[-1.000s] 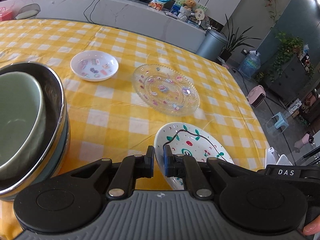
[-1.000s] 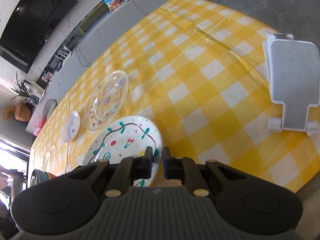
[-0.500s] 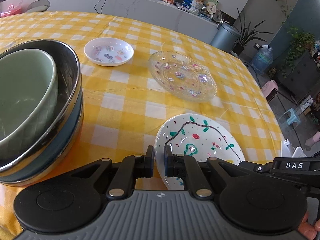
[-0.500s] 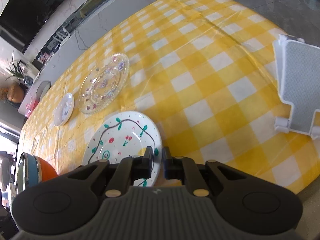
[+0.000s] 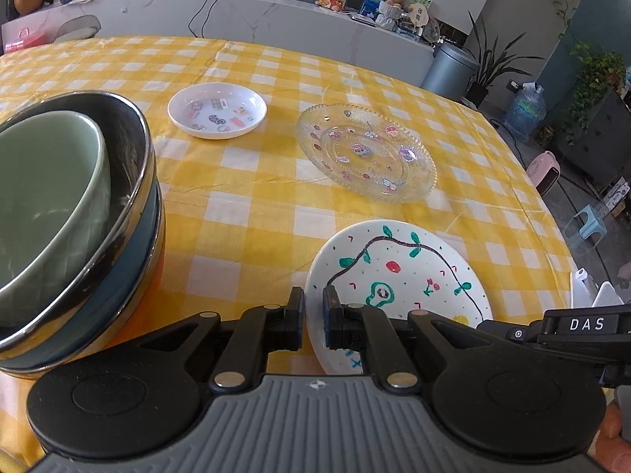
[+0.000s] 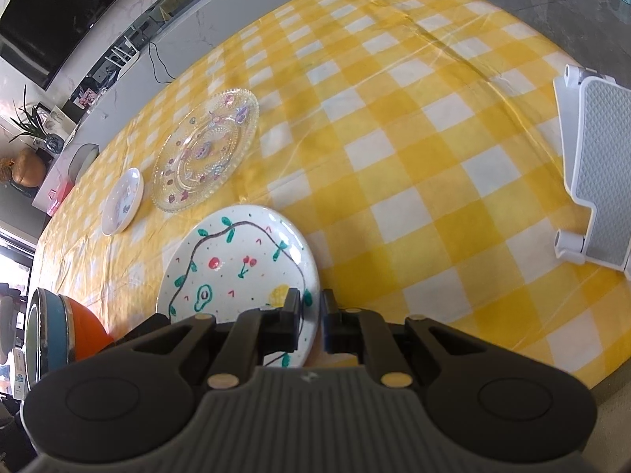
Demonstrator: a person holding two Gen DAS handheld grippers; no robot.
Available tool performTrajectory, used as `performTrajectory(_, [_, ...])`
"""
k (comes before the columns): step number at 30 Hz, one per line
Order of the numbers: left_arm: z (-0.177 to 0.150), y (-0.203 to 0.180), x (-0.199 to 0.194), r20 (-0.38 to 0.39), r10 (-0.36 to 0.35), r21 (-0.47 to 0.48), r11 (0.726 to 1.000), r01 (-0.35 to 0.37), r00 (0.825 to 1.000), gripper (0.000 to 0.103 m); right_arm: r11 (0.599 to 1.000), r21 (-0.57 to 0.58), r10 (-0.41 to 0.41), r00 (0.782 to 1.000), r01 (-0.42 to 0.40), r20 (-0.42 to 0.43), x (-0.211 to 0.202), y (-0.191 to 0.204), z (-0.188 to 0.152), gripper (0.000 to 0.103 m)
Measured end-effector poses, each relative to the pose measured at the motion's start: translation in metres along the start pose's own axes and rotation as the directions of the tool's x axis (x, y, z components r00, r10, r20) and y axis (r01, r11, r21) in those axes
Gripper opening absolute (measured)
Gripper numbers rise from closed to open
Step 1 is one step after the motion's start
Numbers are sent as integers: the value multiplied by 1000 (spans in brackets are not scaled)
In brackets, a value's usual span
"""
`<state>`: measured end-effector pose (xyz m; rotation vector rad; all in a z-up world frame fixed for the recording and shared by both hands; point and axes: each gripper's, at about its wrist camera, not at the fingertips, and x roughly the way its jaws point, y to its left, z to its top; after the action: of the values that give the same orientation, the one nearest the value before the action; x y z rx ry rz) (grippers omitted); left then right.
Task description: Organize plates and bowls
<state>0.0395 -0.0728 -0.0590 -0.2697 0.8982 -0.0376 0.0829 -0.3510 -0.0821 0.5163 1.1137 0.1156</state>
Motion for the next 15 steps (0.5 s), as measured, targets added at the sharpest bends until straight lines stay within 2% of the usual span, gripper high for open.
performTrajectory(12, [5,2,1,-6,1,-8,1000,-1,1000,12,1000,2,6,1000,-6,3,0,0,1,12])
performTrajectory(14, [6,0,-2,10,8,-3,1000,-8,1000,28,1000,9,3,1000,-4,16,-3,-1,1,16])
performTrajectory(15, [7,-2,-3,23,12,1,1000,-12,1000,31,1000,13,0,1000,-1,23,-4,-2,1,26])
